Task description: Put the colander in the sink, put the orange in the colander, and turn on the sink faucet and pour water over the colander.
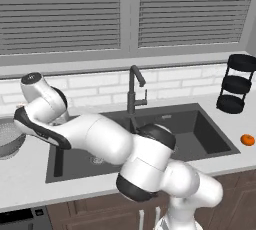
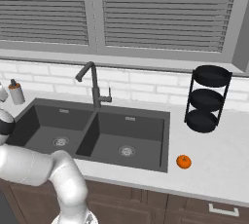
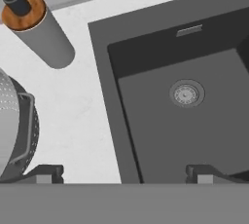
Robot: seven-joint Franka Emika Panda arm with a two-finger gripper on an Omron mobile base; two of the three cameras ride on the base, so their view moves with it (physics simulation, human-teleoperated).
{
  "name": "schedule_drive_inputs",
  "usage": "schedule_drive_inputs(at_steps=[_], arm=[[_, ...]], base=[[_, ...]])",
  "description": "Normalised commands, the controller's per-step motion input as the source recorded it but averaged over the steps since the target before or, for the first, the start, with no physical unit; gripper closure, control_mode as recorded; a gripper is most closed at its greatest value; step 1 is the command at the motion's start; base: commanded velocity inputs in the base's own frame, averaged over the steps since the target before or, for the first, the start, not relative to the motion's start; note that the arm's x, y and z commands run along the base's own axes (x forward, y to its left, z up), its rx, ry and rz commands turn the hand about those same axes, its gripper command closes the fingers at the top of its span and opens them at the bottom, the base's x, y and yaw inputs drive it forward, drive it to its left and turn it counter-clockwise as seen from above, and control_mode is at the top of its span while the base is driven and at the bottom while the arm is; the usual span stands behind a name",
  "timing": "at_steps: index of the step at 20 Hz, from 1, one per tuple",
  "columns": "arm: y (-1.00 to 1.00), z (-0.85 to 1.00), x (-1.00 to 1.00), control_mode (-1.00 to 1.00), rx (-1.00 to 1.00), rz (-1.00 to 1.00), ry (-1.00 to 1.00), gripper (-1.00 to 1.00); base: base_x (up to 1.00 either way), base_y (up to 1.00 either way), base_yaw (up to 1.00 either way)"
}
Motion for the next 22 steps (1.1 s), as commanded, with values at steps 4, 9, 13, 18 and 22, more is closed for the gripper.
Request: schedule_drive_inputs(at_steps=[4, 9, 13, 18, 22], arm=[[0.25, -0.23, 0.41, -1.0, 0.08, 0.0, 0.0, -1.0], [0.08, -0.08, 0.09, -1.0, 0.27, 0.0, 0.02, -1.0], [0.16, -0.19, 0.0, -1.0, 0.24, 0.0, 0.01, -1.0], [0.31, -0.39, 0.0, -1.0, 0.15, 0.08, 0.0, -1.0], [0.42, -0.36, 0.0, -1.0, 0.04, 0.11, 0.01, -1.0]], base=[[0.0, 0.0, 0.0], [0.0, 0.0, 0.0], [0.0, 0.0, 0.0], [0.0, 0.0, 0.0], [0.0, 0.0, 0.0]])
